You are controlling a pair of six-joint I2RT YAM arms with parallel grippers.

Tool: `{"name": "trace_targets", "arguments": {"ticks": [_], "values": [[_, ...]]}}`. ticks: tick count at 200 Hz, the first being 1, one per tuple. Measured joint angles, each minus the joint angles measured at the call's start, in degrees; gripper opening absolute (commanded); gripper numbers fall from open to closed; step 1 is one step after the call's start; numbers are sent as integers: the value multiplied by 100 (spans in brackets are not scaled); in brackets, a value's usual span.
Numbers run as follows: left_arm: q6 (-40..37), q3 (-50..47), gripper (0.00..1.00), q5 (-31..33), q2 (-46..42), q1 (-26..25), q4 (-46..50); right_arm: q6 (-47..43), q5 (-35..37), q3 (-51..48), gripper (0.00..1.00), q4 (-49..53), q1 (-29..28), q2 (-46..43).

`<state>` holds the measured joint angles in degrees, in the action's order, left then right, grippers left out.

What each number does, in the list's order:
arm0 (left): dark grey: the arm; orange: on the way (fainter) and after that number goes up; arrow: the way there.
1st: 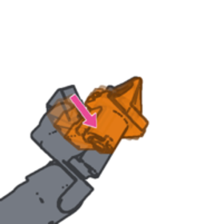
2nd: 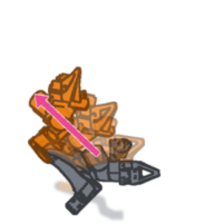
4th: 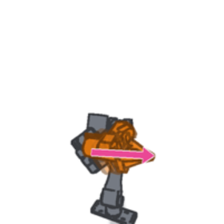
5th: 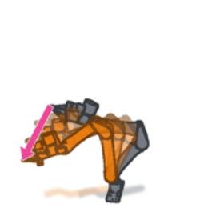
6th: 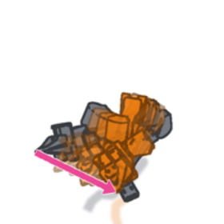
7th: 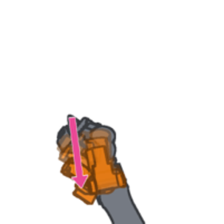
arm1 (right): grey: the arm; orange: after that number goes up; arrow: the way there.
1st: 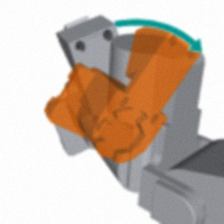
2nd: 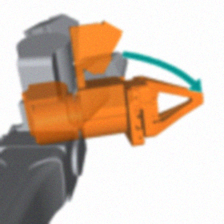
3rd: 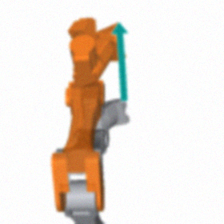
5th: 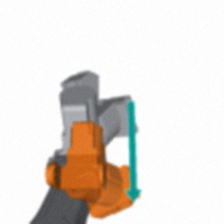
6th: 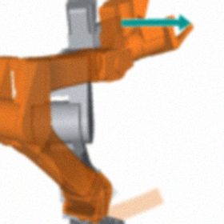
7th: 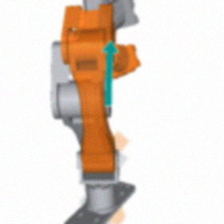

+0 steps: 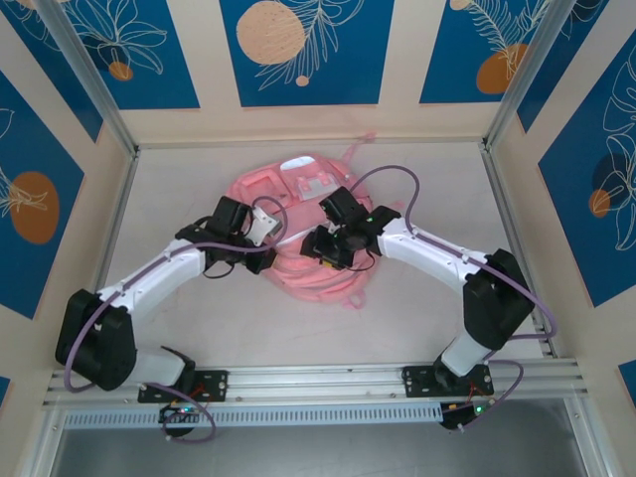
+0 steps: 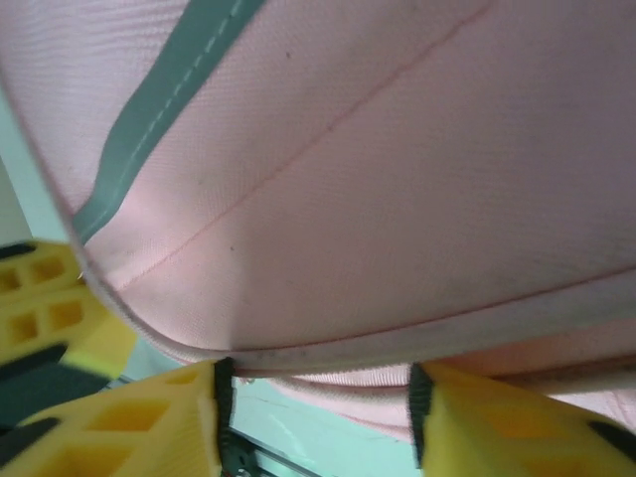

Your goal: Pack the student bag

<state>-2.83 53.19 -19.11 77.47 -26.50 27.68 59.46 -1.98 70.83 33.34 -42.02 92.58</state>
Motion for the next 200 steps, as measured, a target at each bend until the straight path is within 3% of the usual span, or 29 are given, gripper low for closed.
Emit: {"name": "trace_targets", "arguments": {"ticks": [23, 48, 151, 157, 186, 200], "values": [[256, -280, 0, -96, -260, 4, -249, 142, -11, 48, 26, -203, -15, 101], [522, -542, 0, -205, -507, -2, -428, 387, -20, 98, 19, -332, -68, 177], [1167, -887, 0, -243, -743, -511, -861, 960, 234, 363, 15, -553, -114, 542], [1204, -890, 4, -247, -737, -560, -901, 960, 260, 363, 15, -553, -109, 542], [1447, -887, 46, -385, -717, -739, -988, 946, 319, 326, 23, -621, -50, 498], [1606, -883, 55, -531, -758, -811, -966, 861, 378, 232, 29, -684, -26, 380]]}}
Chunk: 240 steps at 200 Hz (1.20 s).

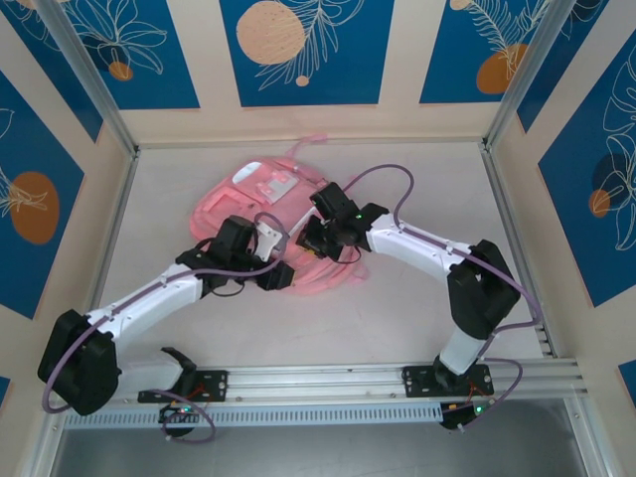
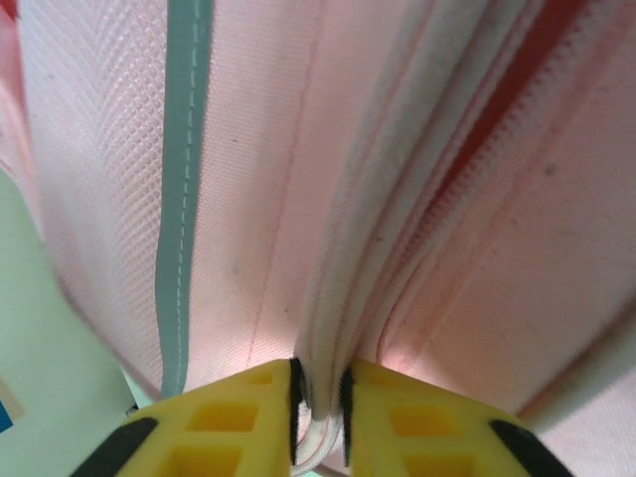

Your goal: Pack the student bag

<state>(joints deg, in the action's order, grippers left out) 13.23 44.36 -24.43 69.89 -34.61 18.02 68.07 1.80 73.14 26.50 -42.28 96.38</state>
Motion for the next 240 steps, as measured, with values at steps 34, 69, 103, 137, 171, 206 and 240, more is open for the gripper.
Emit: {"name": "trace_targets", "arguments": {"ticks": [34, 69, 103, 137, 171, 206, 240], "values": [[328, 22, 67, -63, -203, 4, 94, -348, 238, -177, 41, -20, 24, -297], [1051, 83, 69, 299, -887, 446, 730, -1182, 1001, -398, 48, 756, -409, -1029], [1657, 177, 69, 671, -1161, 1064, 1091, -1886, 1655, -107, 53, 1071, -1248, -857], [2144, 188, 70, 905, -1189, 1434, 1296, -2468, 1974, 391, 55, 1060, -1746, -197], [2643, 188, 69, 940, -1172, 1513, 1174, -2710, 2092, 551, 50, 999, -1788, 234], [3134, 186, 64, 686, -833, 1517, 614, -2841, 2184, 649, 39, 955, -1744, 511], [3517, 179, 63, 448, -310, 1521, 111, -2981, 2229, 671, 22, 815, -1731, 595]]}}
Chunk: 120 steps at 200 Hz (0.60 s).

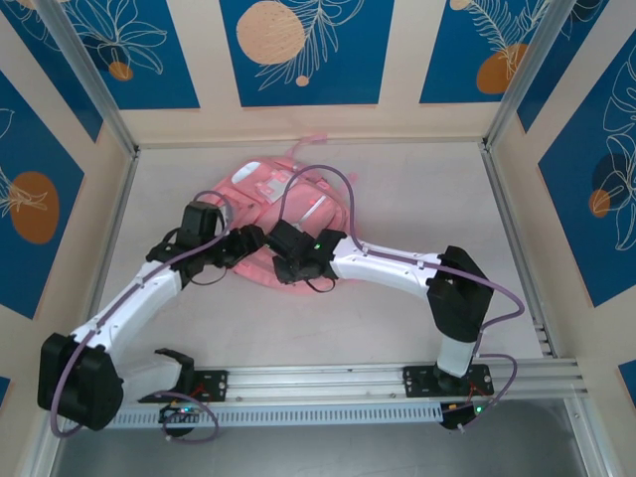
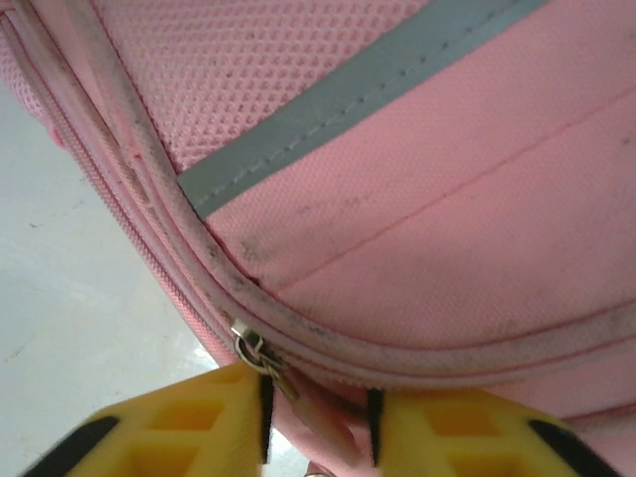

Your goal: Pack the student bag

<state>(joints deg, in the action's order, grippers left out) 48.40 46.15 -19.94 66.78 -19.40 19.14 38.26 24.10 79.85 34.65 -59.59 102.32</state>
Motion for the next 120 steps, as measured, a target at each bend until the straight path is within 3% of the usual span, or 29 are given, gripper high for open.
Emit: {"name": "trace_targets", "arguments": {"ticks": [16, 32, 66, 96, 120], "values": [[142, -2, 60, -61, 186, 0, -166, -15, -7, 2, 10, -24, 4, 0], [271, -4, 57, -87, 361, 0, -334, -92, -7, 17, 3, -31, -2, 0], [463, -7, 31, -101, 787, 0, -621, -109, -2, 22, 0, 42, -7, -57], [507, 7, 2, -192, 1073, -13, -654, -153, 76, -319, 0, 66, 50, -389], [474, 48, 0, -238, 1126, -35, -629, -247, 118, -778, 0, 63, 302, -726]]}}
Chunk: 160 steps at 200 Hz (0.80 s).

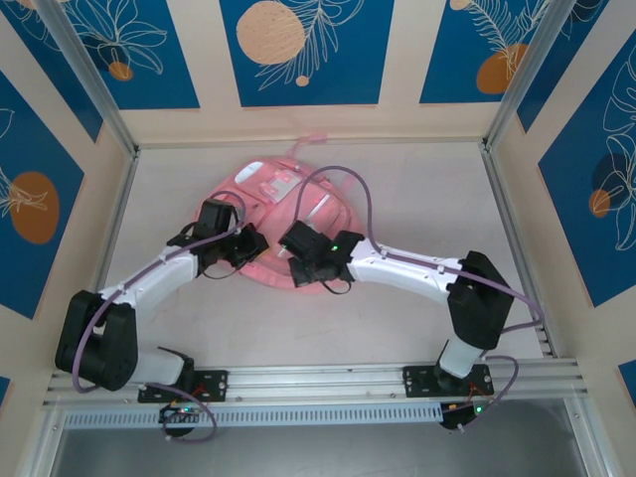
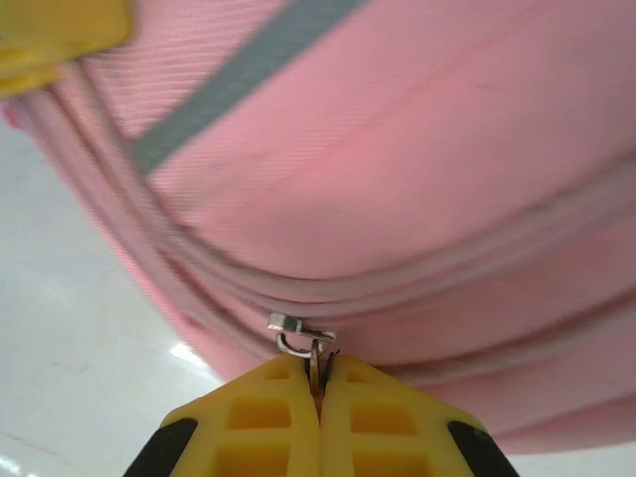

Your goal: Pack the student bag

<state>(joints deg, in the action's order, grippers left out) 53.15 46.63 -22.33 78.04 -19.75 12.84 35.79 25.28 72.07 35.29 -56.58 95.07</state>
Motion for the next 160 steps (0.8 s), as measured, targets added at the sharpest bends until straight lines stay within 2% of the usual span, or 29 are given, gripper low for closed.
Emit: {"name": "trace_targets", "arguments": {"ticks": [58, 98, 110, 135, 160], "values": [[-490, 286, 0, -74, 175, -24, 149, -592, -284, -376, 0, -269, 1246, -341], [-1034, 966, 0, -109, 739, -24, 588, -614, -319, -682, 0, -280, 1108, -723], [-1207, 1250, 10, -146, 984, -24, 756, -516, -339, -905, 0, -315, 953, -990], [-1506, 1707, 39, -68, 1338, 11, 839, -260, -638, -1228, 0, -444, 586, -1360], [-1515, 1788, 54, 293, 1279, 234, 831, -57, -1088, -1244, 0, -592, 382, -1279]]}}
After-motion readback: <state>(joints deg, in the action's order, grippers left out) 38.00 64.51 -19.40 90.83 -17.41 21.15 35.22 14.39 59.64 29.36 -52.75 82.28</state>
